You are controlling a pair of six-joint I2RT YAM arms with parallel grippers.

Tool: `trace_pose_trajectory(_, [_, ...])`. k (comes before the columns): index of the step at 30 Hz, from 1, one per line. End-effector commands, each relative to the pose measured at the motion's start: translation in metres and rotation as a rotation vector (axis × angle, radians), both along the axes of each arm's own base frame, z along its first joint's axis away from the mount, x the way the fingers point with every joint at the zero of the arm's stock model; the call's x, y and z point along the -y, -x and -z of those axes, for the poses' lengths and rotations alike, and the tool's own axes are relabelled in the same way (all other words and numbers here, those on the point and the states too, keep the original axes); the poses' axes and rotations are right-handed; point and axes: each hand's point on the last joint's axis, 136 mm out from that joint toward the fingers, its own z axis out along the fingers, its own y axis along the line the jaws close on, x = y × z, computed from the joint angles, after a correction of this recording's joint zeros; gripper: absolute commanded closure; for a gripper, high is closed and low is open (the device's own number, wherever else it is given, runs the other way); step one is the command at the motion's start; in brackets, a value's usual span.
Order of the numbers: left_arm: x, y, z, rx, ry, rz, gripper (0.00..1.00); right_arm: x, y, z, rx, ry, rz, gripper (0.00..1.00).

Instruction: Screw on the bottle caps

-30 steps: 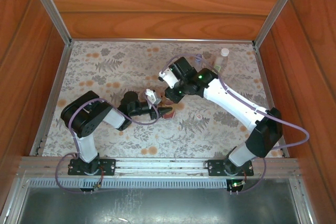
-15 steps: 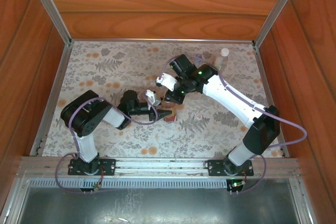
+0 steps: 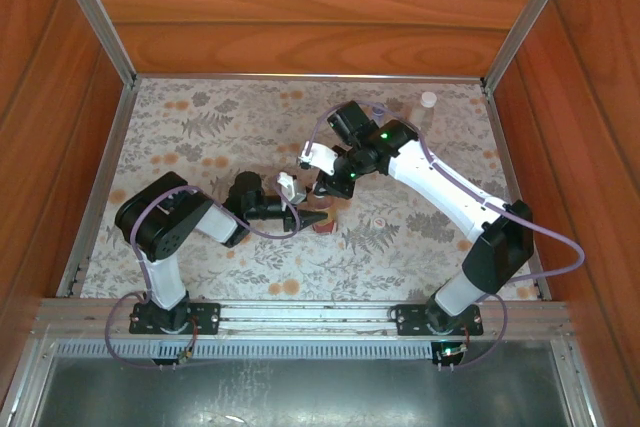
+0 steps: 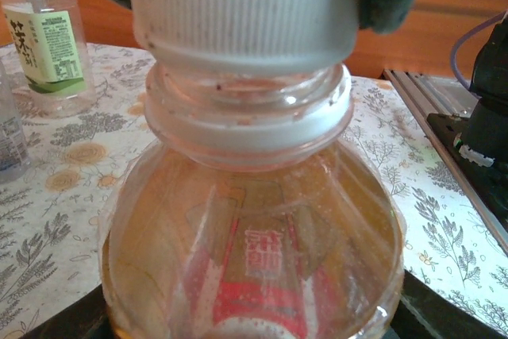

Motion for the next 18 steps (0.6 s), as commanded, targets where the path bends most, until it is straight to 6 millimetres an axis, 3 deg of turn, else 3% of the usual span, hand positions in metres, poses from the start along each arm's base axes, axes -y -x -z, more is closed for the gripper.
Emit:
trace_pose_trajectory(1, [-0.004,-0.009,0.004,0.012,-0.028,-0.050,0.44,-0.026,0.023,-0.019,-0.106,-0.124,-0.075,0.75])
trace_pose_trajectory(12, [-0.010,-0.023,0.007,0.048,-0.066,-0.143,0.44,-0.009,-0.011,-0.004,-0.097,-0.066,0.393,0.73])
trace_pose_trajectory(18, [-0.010,-0.023,0.009,0.045,-0.070,-0.146,0.44,-0.006,-0.010,-0.001,-0.090,-0.091,0.501,0.71])
